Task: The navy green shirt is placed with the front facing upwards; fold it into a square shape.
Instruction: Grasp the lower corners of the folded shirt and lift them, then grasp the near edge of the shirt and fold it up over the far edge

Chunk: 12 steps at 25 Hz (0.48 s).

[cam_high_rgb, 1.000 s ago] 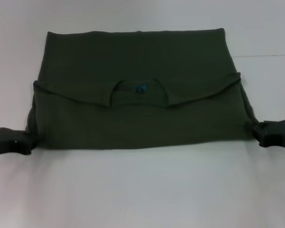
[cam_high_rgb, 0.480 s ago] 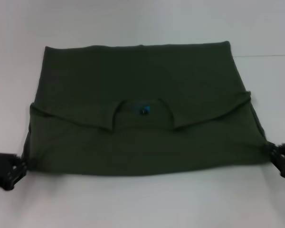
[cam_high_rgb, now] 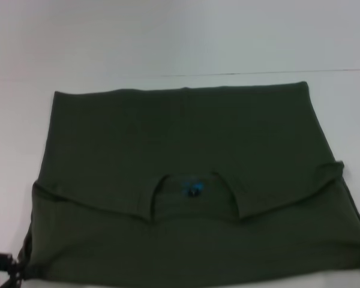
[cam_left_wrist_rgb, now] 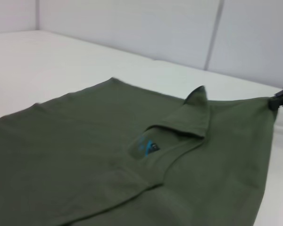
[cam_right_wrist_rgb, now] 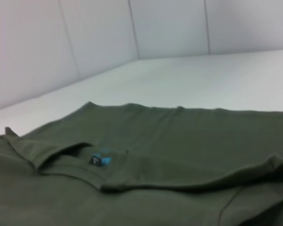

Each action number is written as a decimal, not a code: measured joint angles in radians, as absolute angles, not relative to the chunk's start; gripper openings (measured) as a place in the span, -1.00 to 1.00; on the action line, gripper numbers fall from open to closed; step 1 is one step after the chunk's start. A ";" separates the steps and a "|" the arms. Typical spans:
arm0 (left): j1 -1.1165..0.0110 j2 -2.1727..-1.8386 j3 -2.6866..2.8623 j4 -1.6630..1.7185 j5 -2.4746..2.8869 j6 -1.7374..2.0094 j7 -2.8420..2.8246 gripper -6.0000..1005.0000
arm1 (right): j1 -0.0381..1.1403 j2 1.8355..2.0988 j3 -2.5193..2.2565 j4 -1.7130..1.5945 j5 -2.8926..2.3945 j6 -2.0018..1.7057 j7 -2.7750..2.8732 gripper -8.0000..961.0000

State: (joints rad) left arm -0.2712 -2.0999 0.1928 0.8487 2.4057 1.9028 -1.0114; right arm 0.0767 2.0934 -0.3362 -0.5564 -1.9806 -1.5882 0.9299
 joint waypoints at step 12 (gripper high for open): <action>-0.232 -2.095 0.124 0.895 2.410 2.006 -1.025 -0.90 | 0.021 2.090 -0.230 -0.551 -1.997 -1.768 0.955 -0.89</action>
State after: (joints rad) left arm -0.2319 -2.0953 0.1243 0.8950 2.4098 2.0059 -1.0249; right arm 0.0208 2.0901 -0.2303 -0.5511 -1.9974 -1.7677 0.9546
